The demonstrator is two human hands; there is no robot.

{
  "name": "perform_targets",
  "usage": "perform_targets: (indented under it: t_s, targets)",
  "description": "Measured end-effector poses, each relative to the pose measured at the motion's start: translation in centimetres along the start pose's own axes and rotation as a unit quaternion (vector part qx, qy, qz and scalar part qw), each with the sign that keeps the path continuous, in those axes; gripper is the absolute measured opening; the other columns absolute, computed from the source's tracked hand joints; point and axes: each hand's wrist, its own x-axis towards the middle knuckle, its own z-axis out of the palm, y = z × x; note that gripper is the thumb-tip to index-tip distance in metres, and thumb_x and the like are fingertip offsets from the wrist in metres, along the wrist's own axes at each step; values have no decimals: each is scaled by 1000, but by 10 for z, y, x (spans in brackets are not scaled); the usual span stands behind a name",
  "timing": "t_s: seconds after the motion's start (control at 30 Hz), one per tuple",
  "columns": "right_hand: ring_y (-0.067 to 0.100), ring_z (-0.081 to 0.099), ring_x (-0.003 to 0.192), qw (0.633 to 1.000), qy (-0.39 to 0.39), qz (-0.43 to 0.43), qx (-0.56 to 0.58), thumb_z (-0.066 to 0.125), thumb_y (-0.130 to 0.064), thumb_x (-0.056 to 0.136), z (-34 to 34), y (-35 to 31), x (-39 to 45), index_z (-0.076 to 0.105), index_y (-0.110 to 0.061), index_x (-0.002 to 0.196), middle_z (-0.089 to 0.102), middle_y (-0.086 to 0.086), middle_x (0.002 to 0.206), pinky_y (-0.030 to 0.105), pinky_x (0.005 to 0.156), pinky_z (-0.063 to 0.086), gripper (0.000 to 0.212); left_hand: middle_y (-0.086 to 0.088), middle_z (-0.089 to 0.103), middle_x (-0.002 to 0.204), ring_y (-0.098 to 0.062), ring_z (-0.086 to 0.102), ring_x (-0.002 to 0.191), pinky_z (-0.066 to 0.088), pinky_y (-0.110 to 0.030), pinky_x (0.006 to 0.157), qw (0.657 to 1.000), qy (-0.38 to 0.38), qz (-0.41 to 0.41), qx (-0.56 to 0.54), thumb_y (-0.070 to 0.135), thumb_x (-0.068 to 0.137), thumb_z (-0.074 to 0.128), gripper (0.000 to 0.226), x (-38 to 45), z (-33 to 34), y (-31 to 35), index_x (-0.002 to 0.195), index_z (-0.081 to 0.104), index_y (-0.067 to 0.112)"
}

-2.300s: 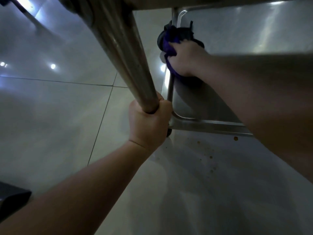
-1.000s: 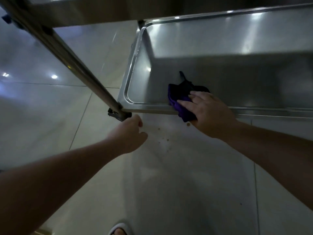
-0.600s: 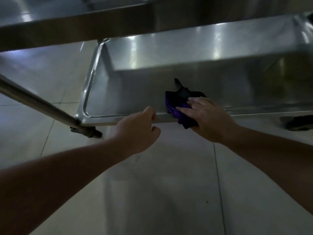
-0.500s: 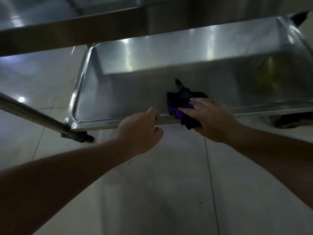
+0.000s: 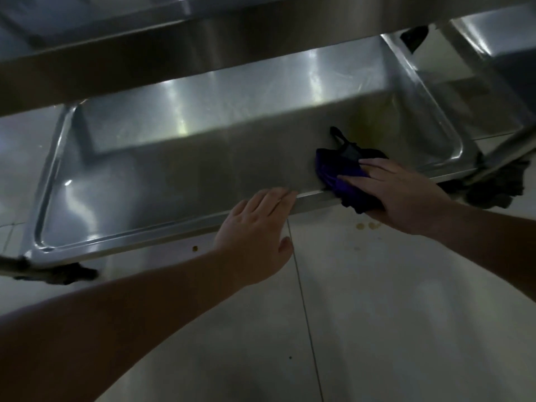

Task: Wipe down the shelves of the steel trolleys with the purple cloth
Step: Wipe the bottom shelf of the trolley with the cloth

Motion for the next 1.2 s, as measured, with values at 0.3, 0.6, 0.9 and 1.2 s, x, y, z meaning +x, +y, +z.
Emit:
perform_targets:
  t_s: [0.3,0.6,0.9,1.2]
  targets:
    - [33,42,138,993,3,96,-67,55,-58,92,-4,66,-44,41,-18,154,59,16,139,50,112,41,75,3,-19,176,-12,-24,159,-16,-32,127,998,-45,48,7,55,101,40,93,48,40,49,168,-12,19]
    - [34,42,140,972,4,217,-87,9,-65,102,-6,72,-54,36,-15,156,58,17,139,49,119,33,78,-1,-21,176,-15,-25,160,-12,-38,130,998,-26,48,28,63,101,29,93,91,52,70,168,-15,16]
    - [34,18,156,934,-10,356,-12,13,-60,102,-14,86,9,15,-19,164,30,18,165,50,126,21,75,-1,-21,175,-16,-23,160,-6,-39,130,996,-36,64,43,75,97,25,100,92,53,63,167,-15,17]
    - [37,40,143,950,48,309,2,27,-54,103,-31,126,107,44,-16,151,46,20,154,50,116,35,64,1,-28,173,-14,-31,157,-10,-39,129,996,-51,65,45,75,97,24,99,91,50,65,166,-19,18]
